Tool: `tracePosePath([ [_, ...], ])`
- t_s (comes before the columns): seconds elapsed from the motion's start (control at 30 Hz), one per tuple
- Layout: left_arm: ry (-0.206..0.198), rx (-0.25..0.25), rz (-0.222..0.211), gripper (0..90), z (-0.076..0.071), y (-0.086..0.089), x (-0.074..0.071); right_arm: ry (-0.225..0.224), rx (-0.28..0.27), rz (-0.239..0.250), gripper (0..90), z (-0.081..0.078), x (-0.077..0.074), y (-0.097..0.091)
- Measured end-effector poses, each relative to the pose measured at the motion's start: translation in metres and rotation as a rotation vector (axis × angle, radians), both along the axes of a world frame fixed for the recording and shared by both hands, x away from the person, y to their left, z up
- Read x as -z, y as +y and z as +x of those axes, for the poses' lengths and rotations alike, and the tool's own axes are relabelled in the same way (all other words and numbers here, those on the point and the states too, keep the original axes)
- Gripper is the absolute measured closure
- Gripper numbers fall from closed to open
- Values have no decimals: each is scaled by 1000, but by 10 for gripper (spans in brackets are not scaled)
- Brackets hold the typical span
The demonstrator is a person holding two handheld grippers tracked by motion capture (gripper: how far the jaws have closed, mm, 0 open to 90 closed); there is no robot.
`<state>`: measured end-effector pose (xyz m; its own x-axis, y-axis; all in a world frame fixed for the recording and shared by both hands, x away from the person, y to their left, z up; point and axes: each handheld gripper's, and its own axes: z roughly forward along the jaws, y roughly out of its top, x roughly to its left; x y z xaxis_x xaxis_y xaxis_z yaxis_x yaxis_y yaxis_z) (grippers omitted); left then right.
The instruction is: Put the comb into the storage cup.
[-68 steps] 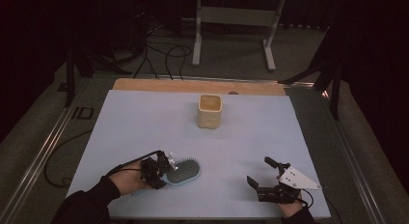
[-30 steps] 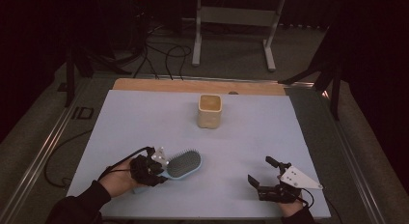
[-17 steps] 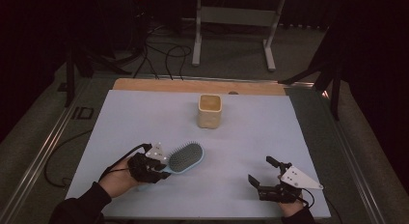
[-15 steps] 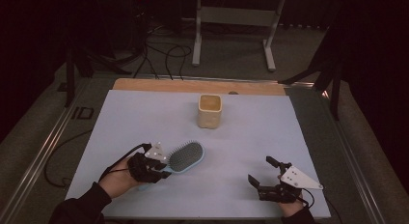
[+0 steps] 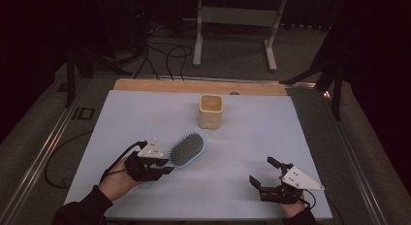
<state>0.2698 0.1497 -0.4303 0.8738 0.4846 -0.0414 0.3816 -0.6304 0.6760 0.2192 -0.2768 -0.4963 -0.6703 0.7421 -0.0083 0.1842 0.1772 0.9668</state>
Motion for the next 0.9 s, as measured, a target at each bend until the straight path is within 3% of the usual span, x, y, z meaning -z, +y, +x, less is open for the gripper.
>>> tracePosePath([
  [0.03,-20,-6,-3,704,-1,0,-1,-2,-1,-2,80,0,0,0],
  [0.1,-15,-5,-16,704,0,-1,-2,-3,-2,-5,80,0,0,1],
  [0.27,-55,-34,-50,704,0,0,-7,-3,-1,-1,80,0,0,0],
  [0.4,-104,-67,-81,703,0,0,-12,-2,-2,-6,80,0,0,1],
  [0.73,-156,-99,-135,703,2,-1,-18,0,-2,-4,80,0,-1,1],
  [0.9,-195,-141,-170,703,3,0,-23,-4,-6,-5,80,0,0,1],
])
